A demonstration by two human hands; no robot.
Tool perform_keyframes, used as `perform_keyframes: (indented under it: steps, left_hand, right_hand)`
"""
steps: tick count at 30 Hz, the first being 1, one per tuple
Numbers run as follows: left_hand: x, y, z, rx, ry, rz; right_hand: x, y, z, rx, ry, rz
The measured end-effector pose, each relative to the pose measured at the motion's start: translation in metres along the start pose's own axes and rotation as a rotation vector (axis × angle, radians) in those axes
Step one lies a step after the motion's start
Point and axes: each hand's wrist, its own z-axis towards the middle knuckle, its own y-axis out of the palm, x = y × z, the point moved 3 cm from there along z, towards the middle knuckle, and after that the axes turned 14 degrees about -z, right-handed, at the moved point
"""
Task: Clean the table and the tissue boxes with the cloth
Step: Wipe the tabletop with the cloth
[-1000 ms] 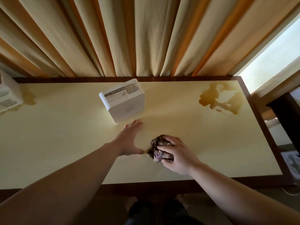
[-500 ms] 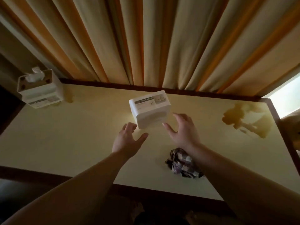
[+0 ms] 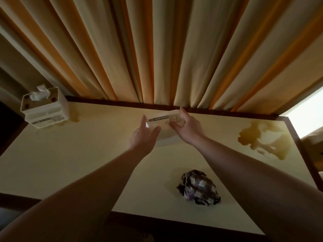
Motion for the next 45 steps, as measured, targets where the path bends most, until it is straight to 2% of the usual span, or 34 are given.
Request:
perform_keyframes:
  steps: [10,14,20,30,38,43,45]
  left_hand:
    - [0.061,0.078,0.022,-0.154,0.200,-0.032]
    - [0.074,0.120,0.030,-0.248,0.217,-0.009]
    - [0.070,0.161,0.033,-0.308,0.242,0.046]
    - [0.040,0.179,0.028,-0.460,0.171,0.085]
    - [0.028,0.176,0.025,-0.539,0.142,0.146]
    - [0.004,0.163,0.018,-0.545,0.112,0.173]
    - [-0.013,0.152,0.012,-0.519,0.141,0.203]
  right_hand:
    - [0.081,-0.056,-0.018,0.208,0.052,0.092]
    - [0.115,-0.067,-0.023,0.219,0.185,0.128]
    - [0.150,-0.062,-0.027,0.266,0.262,0.178]
    - [0.182,-0.023,-0.031,0.135,0.359,0.054]
    - [0.184,-0.018,-0.039,0.052,0.343,0.008]
    - [0.171,-0.018,-0.072,0.097,0.434,-0.034]
    - [0.158,-0.010,-0.097,0.090,0.382,-0.119]
